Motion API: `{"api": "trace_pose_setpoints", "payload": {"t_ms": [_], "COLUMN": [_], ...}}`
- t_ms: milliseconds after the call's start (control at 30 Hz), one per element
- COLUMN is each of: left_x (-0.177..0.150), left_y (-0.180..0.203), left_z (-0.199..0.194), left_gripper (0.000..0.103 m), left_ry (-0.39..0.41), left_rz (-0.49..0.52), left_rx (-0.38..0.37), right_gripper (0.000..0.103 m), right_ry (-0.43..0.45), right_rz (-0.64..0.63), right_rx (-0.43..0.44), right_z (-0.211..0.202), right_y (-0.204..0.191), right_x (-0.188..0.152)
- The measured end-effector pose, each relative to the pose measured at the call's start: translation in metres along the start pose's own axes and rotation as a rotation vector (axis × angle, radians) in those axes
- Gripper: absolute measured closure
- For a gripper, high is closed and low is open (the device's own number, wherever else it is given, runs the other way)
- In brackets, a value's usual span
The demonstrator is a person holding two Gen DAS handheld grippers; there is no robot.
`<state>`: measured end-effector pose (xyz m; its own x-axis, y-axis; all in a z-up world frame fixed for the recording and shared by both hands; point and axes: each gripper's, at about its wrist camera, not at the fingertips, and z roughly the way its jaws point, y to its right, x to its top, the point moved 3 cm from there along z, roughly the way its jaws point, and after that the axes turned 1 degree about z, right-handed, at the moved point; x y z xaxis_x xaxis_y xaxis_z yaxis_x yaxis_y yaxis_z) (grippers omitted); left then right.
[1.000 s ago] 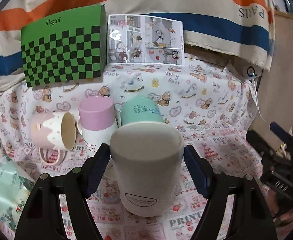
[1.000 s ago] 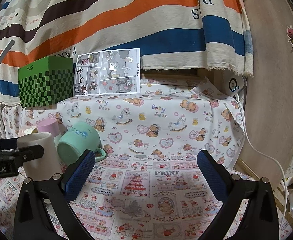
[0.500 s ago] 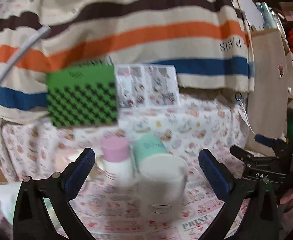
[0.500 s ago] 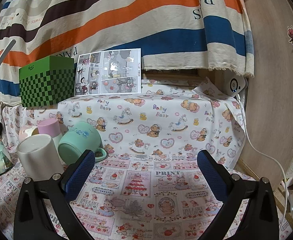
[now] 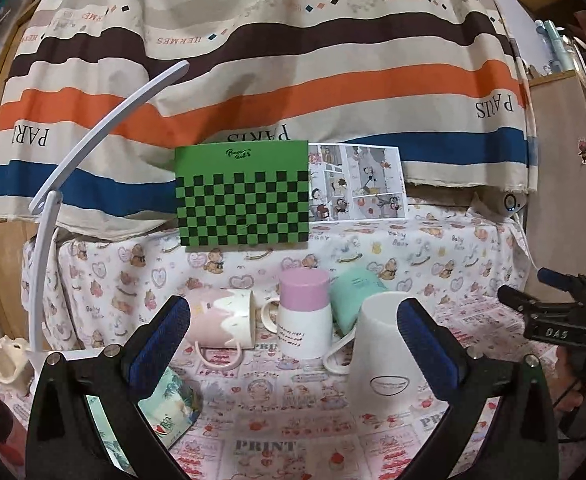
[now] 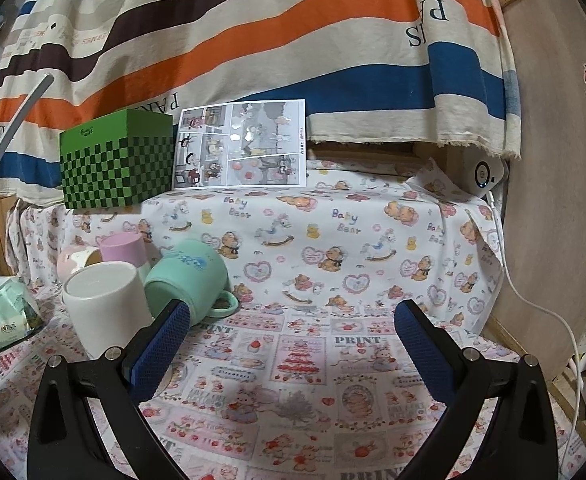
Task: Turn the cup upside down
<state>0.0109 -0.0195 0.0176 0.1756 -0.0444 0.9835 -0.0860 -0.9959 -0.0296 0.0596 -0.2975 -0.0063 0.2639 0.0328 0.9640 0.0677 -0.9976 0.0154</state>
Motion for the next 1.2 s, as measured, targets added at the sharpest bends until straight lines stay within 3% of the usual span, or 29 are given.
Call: {"api": "trace_pose_setpoints", "payload": {"t_ms": [200, 333, 500, 1200], "left_x": [-0.017, -0.018, -0.026, -0.027], "left_y": [0.004, -0.006, -0.009, -0.013], "left_z": [0.005, 0.004, 0.024, 0.023], "left_gripper": [0.0, 0.0, 0.0, 0.0], "left_ry": [-0.028, -0.03, -0.13, -0.127], "left_rz": [0.041, -0.02, -0.024, -0.043], "left_rx": [0.005, 0.021, 0.067, 0.072], "right_gripper": [0.0, 0.0, 0.0, 0.0], "right_ry": [-0.001, -0.002, -0.002, -0.003], "right_rz": [0.002, 0.003, 0.003, 0.003], "right_rx": [0.0, -0.001, -0.002, -0.001], "right_z": [-0.002, 0.0, -0.001, -0.001], "right_y": [-0.001, 0.0, 0.0, 0.0], "right_x": [-0.001, 0.0, 0.0, 0.0]}}
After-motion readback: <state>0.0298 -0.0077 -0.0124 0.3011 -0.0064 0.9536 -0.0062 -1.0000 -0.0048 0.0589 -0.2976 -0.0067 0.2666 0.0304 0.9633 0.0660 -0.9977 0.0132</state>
